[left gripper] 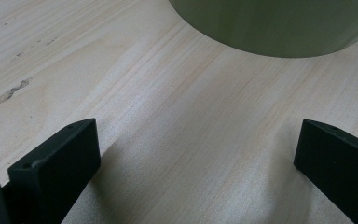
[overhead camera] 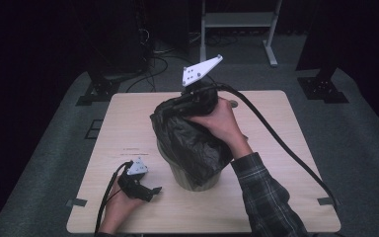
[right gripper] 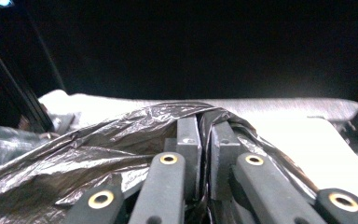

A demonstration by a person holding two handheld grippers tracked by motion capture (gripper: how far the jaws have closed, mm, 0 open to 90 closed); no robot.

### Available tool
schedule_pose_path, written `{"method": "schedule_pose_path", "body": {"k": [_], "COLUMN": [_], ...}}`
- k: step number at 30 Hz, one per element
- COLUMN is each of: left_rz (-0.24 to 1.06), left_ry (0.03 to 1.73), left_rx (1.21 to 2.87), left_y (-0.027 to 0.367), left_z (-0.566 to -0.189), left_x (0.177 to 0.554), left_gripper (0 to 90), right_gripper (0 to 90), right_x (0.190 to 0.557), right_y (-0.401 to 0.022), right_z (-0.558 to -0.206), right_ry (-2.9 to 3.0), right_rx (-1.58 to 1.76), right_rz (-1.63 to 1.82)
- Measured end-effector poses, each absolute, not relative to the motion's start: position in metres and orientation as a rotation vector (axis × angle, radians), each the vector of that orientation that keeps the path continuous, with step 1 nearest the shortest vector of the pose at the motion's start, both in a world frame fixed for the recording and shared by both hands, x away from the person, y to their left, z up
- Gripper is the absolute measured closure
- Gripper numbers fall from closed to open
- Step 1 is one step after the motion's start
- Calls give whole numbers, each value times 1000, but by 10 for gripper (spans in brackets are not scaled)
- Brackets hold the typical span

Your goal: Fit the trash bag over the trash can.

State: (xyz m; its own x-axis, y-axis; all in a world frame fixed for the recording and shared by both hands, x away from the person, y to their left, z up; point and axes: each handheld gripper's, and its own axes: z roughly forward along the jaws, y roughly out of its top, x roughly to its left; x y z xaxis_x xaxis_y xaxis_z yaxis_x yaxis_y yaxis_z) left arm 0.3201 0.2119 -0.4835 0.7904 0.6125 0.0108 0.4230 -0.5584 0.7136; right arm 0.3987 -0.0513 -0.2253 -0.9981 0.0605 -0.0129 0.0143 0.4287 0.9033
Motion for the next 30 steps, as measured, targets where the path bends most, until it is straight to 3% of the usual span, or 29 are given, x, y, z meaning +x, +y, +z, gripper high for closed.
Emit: {"method": "schedule_pose_path", "body": {"k": [11,26,30], "left_rz": [336,335,335], "left_ry": [763,763,763], "left_rx": [2246,2246,2246], "left_y": [212,212,212], "left_z": [-484,-484,-484], "left_x": [320,320,320], "left_gripper": [0,0,0], "right_gripper": [837,811,759], "right_x": [396,402,400], "right_y": [-83,-76,-68], "right_z": [-253,-279,-287], "right_ry": [2652,2760,2859], "right_rx": [179,233,211], "right_rz": [1543,1314,1264]}}
